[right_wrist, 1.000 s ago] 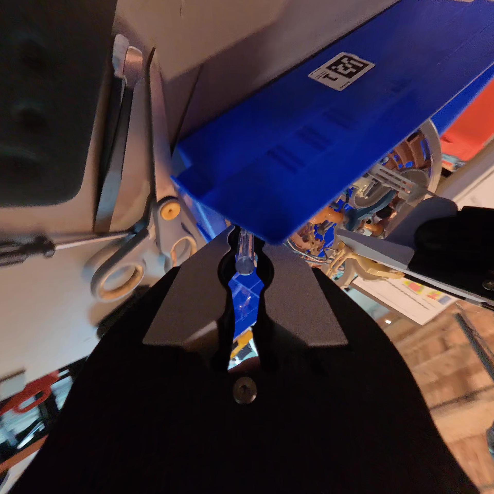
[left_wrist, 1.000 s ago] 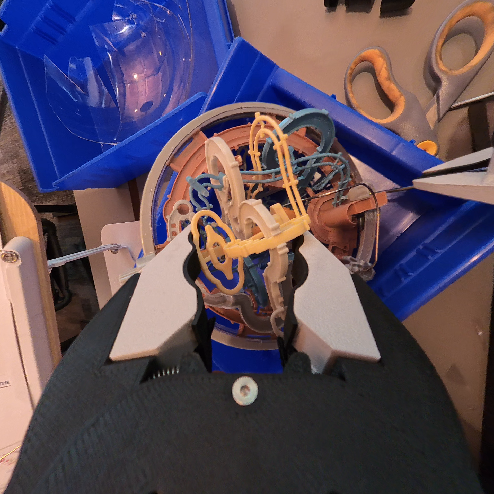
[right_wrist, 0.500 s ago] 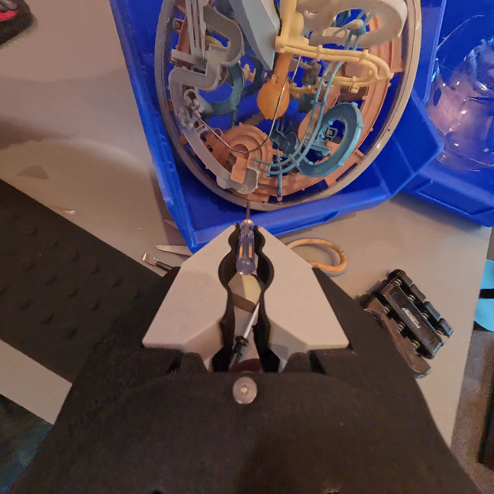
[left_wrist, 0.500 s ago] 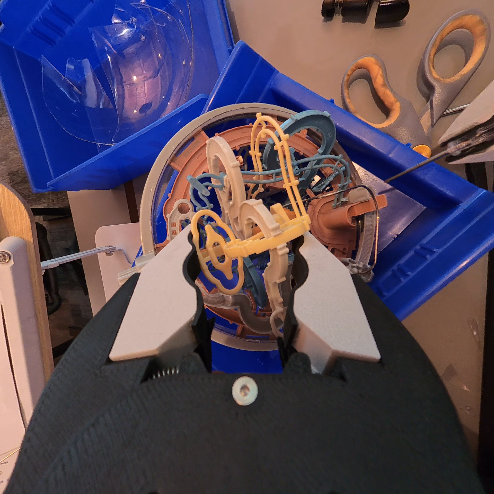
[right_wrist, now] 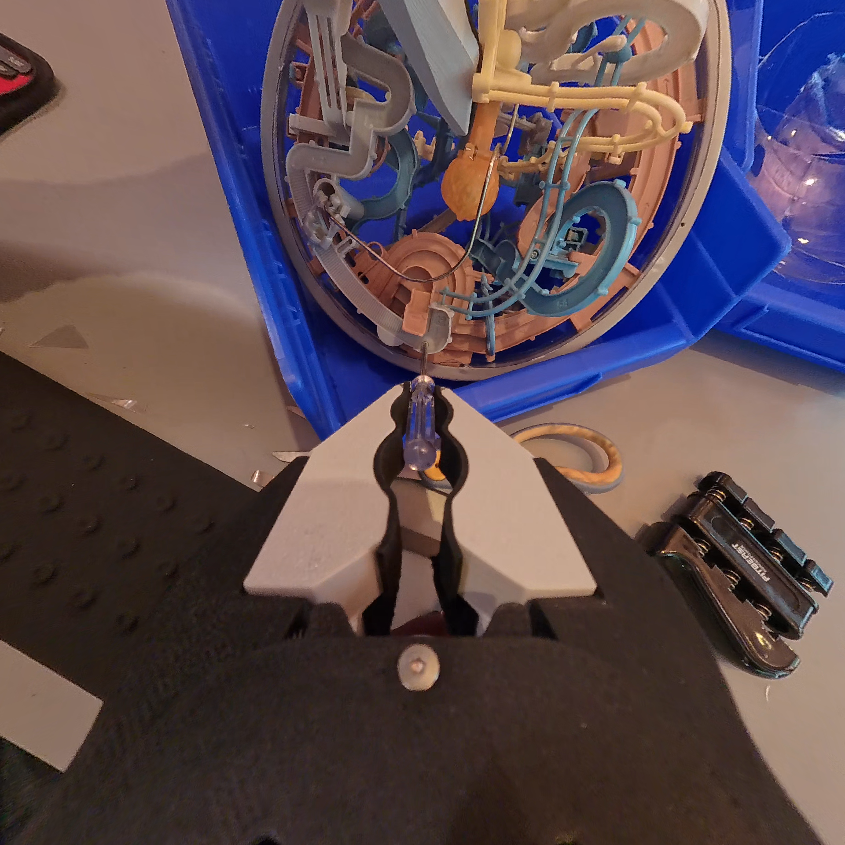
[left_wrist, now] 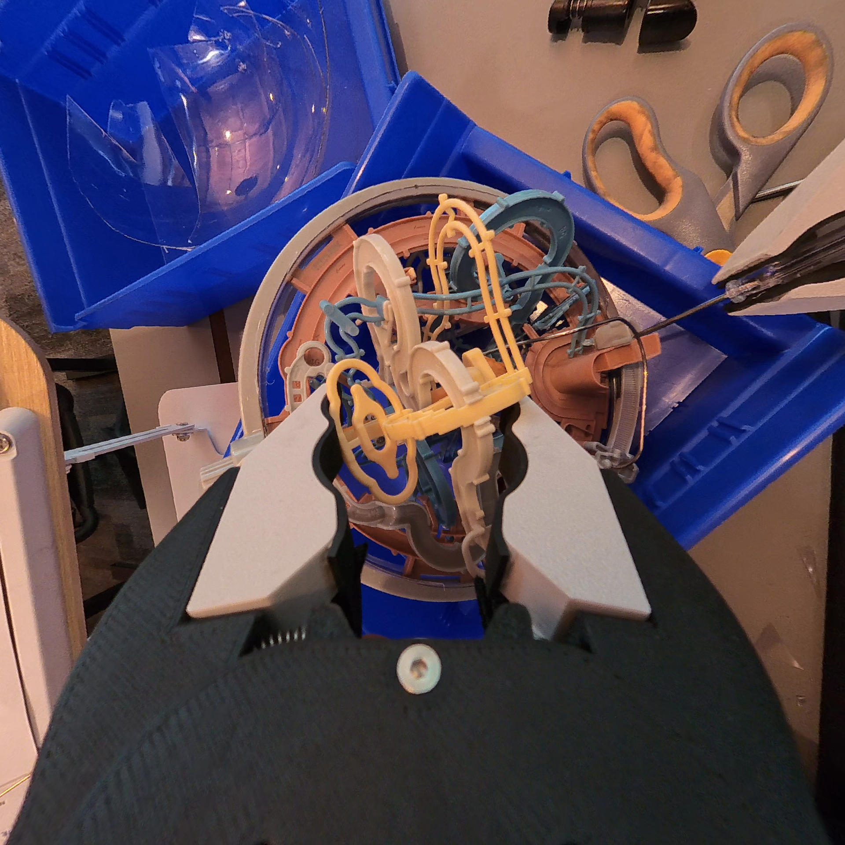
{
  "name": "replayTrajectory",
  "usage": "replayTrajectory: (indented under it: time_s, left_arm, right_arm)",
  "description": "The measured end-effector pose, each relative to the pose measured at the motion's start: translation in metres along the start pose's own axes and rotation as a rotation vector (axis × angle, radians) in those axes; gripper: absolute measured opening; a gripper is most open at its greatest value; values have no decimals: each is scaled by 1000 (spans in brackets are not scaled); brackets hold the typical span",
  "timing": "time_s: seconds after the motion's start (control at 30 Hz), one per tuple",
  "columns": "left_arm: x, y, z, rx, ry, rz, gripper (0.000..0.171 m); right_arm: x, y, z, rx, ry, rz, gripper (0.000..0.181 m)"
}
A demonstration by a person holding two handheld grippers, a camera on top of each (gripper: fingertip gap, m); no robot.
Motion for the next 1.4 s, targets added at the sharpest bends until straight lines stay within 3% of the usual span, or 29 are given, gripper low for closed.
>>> replayTrajectory:
  time_s: [0.3,0.4,0.63,0.83,0.93,1.03,1.13,1.23,1.4]
  left_arm:
    - [1,1,1,-1,0,-1,68]
    - [1,1,1,5,0,2,68]
    - [1,0,-1,16,13,0,68]
    - [2,0,-3,24,37,-15,68]
    - [2,-1,-3,15,27,-12,67]
    - [2,-1,-4,4,22,-4,66]
    - [2,-1,-5,-4,15,3,66]
    - [2,-1,-4,0,20,-2,66]
    - [2,1,-3,3,27,-9,67]
  right_arm:
    - [1,0,-1,34,-9,-19,7]
    - [0,-1,-4,-73,-8,-32,7]
    - [6,-3,-8,-704,45,-110,7]
    - [11,0,-16,-1605,39,-244,5]
    - [8,1,-15,-1831,72,-277,6]
    - [-9,22,-8,-1718,71,-295,6]
    - [-20,28,-5,-1140,66,-294,6]
    - [-20,23,-11,-693,68,-172,6]
    - [-8,3,0,-281,4,-76,7]
Point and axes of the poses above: each gripper's, where its closed fingertips meet, x out along the fingers, y out of its top, z = x × y across the jaws, the point moved 3 cm from there along -x, back along the fingers, and after that the axes turned 8 degrees about z, right-handed, at the moved point
